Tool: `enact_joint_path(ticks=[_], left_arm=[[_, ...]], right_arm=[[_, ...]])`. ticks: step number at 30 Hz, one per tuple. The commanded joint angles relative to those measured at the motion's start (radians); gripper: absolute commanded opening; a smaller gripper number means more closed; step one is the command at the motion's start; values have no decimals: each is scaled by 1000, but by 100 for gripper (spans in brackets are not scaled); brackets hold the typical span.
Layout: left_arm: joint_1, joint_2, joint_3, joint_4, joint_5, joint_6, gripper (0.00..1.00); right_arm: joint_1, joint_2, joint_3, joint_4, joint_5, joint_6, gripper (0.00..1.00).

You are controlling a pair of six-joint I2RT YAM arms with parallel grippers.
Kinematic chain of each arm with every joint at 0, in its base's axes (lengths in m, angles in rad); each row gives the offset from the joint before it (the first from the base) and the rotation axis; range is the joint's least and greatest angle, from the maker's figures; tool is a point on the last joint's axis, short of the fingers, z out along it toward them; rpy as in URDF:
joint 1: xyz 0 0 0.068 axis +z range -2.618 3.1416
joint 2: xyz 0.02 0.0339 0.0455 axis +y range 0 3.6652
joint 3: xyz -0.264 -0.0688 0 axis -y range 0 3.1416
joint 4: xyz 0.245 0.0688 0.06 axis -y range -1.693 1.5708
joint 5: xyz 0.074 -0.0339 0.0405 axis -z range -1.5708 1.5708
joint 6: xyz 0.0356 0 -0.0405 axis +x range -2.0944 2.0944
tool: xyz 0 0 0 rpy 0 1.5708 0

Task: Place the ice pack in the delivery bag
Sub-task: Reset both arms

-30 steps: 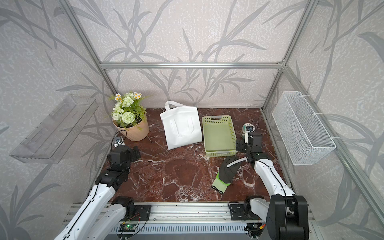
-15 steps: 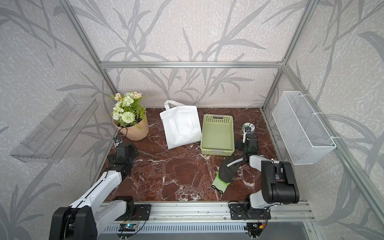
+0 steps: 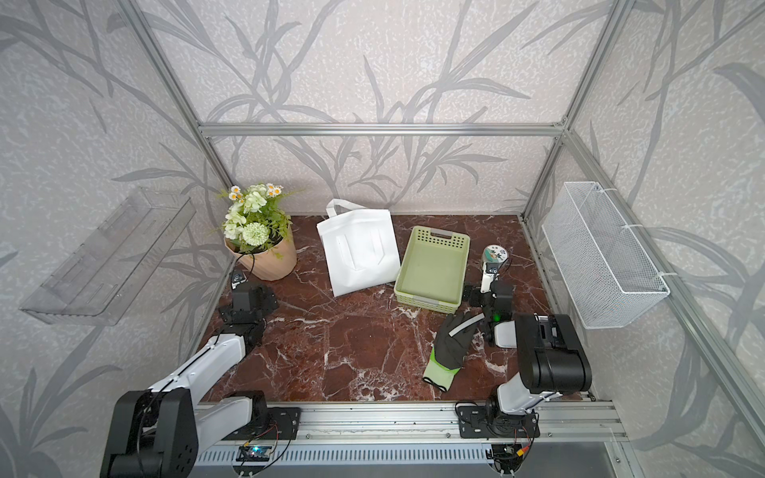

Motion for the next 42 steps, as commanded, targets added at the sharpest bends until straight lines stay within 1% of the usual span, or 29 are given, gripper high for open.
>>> enact_joint_path(ticks=[1, 4, 7, 10, 13, 14, 15, 17, 18, 19, 21, 22, 24, 26, 27, 28, 29, 30, 32, 34, 36, 42], left_arm=[[7, 25, 2, 85, 41, 19, 100], [5, 61, -9, 171, 86, 23, 100], [5, 103, -33, 325, 118, 36, 100], [2, 178, -34, 458, 157, 60, 100], [-5, 266, -27, 586, 260, 126, 100], [-12, 302, -18, 593, 280, 139, 100], [-20, 341, -33, 651, 290, 152, 100], [-35, 439, -63, 844, 303, 188, 100], [-35, 414, -48, 782, 306, 183, 100], [-35, 380, -18, 652, 303, 175, 100], [-35, 421, -47, 777, 301, 184, 100], [-34, 420, -47, 781, 300, 184, 100], [-34, 385, -17, 655, 301, 175, 100], [-35, 411, -40, 749, 300, 182, 100], [-35, 408, -38, 736, 299, 181, 100], [-35, 390, -22, 679, 301, 178, 100], [-35, 390, -20, 675, 301, 177, 100], [-35, 403, -31, 718, 299, 180, 100], [-36, 391, -22, 679, 302, 178, 100], [-35, 400, -28, 705, 300, 179, 100], [-35, 391, -22, 678, 300, 177, 100], [-35, 394, -24, 685, 300, 177, 100]], right_arm=[[5, 2, 1, 132, 1, 21, 99], [6, 1, 24, 86, 60, 44, 99], [9, 1, 25, 85, 66, 45, 99], [9, 2, 25, 86, 66, 45, 99], [9, 2, 26, 86, 68, 45, 99], [9, 2, 26, 85, 68, 45, 99], [9, 1, 26, 85, 68, 45, 99], [9, 2, 26, 85, 69, 45, 99], [9, 2, 25, 85, 69, 45, 99], [9, 2, 25, 85, 69, 45, 99], [8, 2, 23, 87, 67, 44, 99], [9, 2, 23, 88, 66, 44, 99], [9, 2, 24, 87, 65, 44, 99], [8, 1, 25, 86, 65, 44, 99], [9, 1, 26, 83, 60, 42, 99], [9, 1, 27, 83, 57, 41, 99], [9, 2, 26, 83, 57, 40, 99], [9, 2, 27, 82, 56, 40, 99], [9, 2, 31, 74, 48, 36, 99], [13, 2, 40, 57, 40, 29, 99], [19, 1, 47, 44, 42, 19, 99], [20, 0, 45, 48, 40, 16, 99]])
